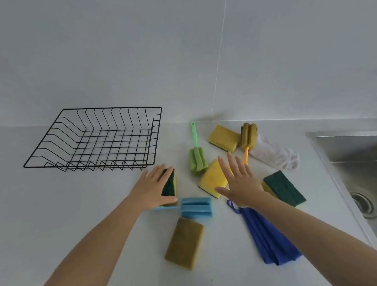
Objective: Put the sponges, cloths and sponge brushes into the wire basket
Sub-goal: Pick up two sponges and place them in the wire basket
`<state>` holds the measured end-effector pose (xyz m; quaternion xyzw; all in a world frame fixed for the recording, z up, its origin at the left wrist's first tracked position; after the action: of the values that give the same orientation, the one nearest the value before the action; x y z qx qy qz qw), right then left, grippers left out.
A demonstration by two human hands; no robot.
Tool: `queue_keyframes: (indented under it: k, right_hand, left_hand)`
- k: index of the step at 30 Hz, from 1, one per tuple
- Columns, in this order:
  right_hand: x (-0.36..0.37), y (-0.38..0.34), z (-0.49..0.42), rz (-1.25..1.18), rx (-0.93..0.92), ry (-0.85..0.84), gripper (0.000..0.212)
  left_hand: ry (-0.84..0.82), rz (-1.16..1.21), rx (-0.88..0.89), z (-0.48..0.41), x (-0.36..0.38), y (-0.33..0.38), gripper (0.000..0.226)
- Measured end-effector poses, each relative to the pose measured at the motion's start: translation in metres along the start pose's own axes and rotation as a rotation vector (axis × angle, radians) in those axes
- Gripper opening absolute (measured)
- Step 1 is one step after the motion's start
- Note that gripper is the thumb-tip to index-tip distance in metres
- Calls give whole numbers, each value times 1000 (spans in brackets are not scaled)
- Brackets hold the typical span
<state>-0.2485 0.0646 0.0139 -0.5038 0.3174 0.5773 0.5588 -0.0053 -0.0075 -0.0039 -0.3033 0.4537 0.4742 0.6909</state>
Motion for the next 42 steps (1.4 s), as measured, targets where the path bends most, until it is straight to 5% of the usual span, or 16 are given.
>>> queue_keyframes:
  k: [7, 21, 27, 37, 42]
  right_hand:
    - [16, 9, -23, -11, -19, -172, 88]
    - [13, 15, -34, -171, 27, -117, 89]
    - [4, 23, -28, -537, 117, -41, 79]
    - [-48, 23, -14, -1317, 215, 36, 29]
    - [-75, 11, -20, -1488, 144, -75, 52]
  left_hand:
    - [-69, -87, -9, -12, 8, -4, 102]
    - [18, -54, -23, -22, 1, 5, 105]
    - [51, -50, -40, -14, -3, 6, 102]
    - [309, 27, -2, 20, -51, 23, 102]
    - [584, -47, 30, 32, -80, 17, 105]
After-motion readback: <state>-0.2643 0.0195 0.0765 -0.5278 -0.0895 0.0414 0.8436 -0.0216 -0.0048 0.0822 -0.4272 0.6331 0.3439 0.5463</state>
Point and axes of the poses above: each hand's wrist, its own z-axis away from the middle knuckle, its own x-axis out of the palm, y = z × x, the point moved 1 cm from there along -z, towards the middle knuckle, and after that the axes turned 12 degrees about -x, right-handed, at the moved point
